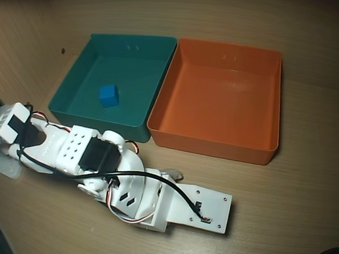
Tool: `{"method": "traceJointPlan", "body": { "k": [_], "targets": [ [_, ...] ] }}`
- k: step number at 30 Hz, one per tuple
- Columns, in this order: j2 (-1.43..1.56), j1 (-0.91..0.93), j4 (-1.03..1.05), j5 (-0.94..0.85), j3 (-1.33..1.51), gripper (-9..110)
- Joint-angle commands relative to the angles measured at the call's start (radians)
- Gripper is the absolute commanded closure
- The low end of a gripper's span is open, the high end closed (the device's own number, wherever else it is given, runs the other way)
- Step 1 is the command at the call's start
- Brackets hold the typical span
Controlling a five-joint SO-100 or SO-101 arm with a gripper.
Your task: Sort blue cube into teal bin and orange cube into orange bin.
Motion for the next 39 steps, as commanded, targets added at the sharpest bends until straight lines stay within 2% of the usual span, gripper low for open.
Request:
{"method": "traceJointPlan", "body": {
  "k": [1,10,20,23,32,39],
  "targets": [
    [0.040,0.006,0.008,-0.003,0.002,63],
    [0.040,0.018,0.009,-0.003,0.011,66],
    [0.038,0.020,0.011,-0.002,0.012,102],
    [0.040,0.020,0.054,-0.003,0.012,109],
    [0.118,0.032,0.143,-0.002,-0.005,107],
    [0.322,0.055,0.140,0.002,-0.008,107]
  ]
}}
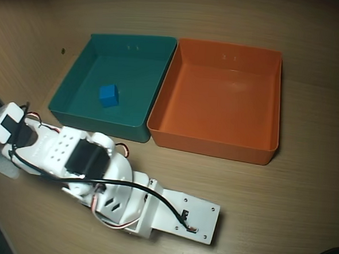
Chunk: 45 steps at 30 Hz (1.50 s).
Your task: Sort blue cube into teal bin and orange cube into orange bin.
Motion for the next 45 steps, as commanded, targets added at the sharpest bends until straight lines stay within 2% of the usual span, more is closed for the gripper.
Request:
{"method": "traceJointPlan", "body": {
  "k": [1,12,21,45],
  "targets": [
    [0.253,0.009,-0.008,0.002,-0.018,107],
    [0.512,-0.110,-0.009,0.014,-0.017,107],
    [0.543,-0.273,-0.011,0.014,-0.029,107],
    [0.086,-0.471,-0.043,0.014,-0.505,107]
  ]
}}
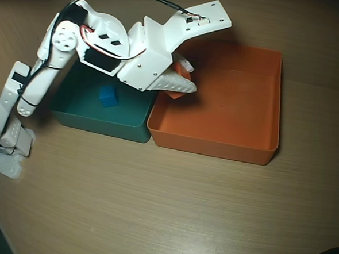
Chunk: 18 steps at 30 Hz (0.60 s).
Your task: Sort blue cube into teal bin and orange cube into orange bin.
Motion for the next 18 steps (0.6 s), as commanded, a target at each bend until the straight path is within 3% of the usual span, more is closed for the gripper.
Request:
{"method": "traceJointPlan", "body": {
  "k": [1,7,18],
  "targets": [
    [0.000,-0.021,-0.020,0.006,-0.094,107],
    [-0.075,-0.061,-0.052,0.006,-0.094,107],
    [-0.276,-0.075,-0.411,0.008,-0.092,107]
  ]
}}
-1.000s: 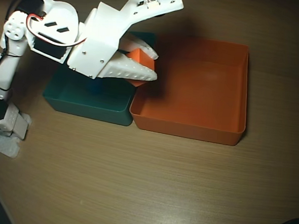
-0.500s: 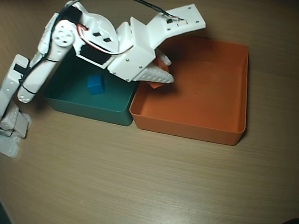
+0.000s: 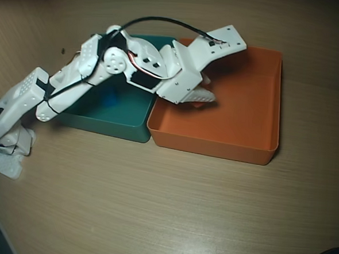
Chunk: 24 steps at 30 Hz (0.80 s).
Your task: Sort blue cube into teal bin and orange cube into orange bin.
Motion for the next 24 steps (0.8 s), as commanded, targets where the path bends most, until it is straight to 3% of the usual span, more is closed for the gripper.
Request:
{"method": "traceJointPlan", "body": {
  "k": [1,6,17,24],
  "targets": [
    [-0.002,-0.003,-0.097,0.008,-0.091,107],
    [-0.048,-0.002,-0.198,0.009,-0.091,99],
    [-0.060,0.008,-0.215,0.009,-0.091,57],
    [-0.055,0.011,-0.216,0.009,-0.091,55]
  ]
}}
